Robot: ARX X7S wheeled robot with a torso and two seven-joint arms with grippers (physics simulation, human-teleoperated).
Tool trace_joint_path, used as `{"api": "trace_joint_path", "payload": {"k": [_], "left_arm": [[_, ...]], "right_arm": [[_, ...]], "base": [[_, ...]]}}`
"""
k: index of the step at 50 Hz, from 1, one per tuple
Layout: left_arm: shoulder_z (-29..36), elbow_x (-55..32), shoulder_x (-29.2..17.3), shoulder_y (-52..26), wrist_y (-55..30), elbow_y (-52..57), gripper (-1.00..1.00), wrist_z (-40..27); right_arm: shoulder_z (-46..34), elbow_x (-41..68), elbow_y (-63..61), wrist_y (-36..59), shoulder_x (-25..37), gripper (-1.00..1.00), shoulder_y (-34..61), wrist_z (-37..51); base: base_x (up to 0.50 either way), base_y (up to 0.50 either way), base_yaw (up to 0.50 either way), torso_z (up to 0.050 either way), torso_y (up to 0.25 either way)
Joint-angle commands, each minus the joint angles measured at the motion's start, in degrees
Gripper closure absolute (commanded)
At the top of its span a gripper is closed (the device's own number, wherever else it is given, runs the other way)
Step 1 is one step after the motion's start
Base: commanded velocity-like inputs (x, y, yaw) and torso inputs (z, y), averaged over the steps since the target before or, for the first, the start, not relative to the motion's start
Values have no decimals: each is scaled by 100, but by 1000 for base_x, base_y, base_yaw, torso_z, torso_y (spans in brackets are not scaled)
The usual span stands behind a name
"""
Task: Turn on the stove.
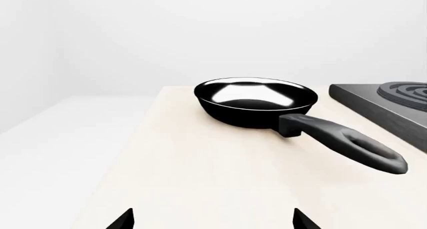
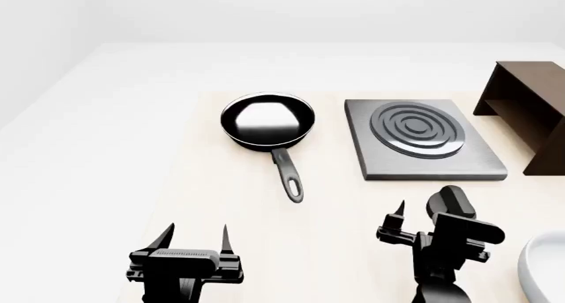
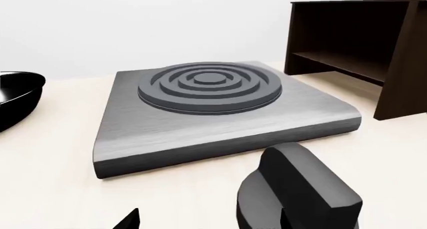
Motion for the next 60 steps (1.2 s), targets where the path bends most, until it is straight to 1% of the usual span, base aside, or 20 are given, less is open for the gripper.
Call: {"api": "trace_joint_path", "payload": {"k": [1,13,33,40,42,48,60], "left_arm": [[32,-25,-27,2,8,13,-100,-22],[71,-38,-45,-14,36,-18,-100,-39],[127,-78,-75,-34,44,-38,-100,-66],[139,-98,-91,-35,28,-18,-100,-86],[143,-101,-93,-35,24,-13,-100,-94],[170,-97,-99,-36,39,-24,-100,-105],[200,-120,-120,-40,58,-33,-100,-119]], "right_arm": [[5,15,370,-100,-10,-100,176,-26],[0,12,713,-196,-8,-100,364,-51],[14,-49,2316,-735,-76,-100,1143,-199],[38,-19,2394,-772,-55,-100,1158,-204],[52,7,2246,-708,-32,-100,1082,-181],[74,21,2556,-848,-18,-100,1213,-244],[104,69,2632,-873,15,-100,1263,-265]], "base": [[0,0,0,0,0],[0,0,0,0,0],[0,0,0,0,0],[0,0,0,0,0],[0,0,0,0,0],[0,0,0,0,0],[0,0,0,0,0]]}}
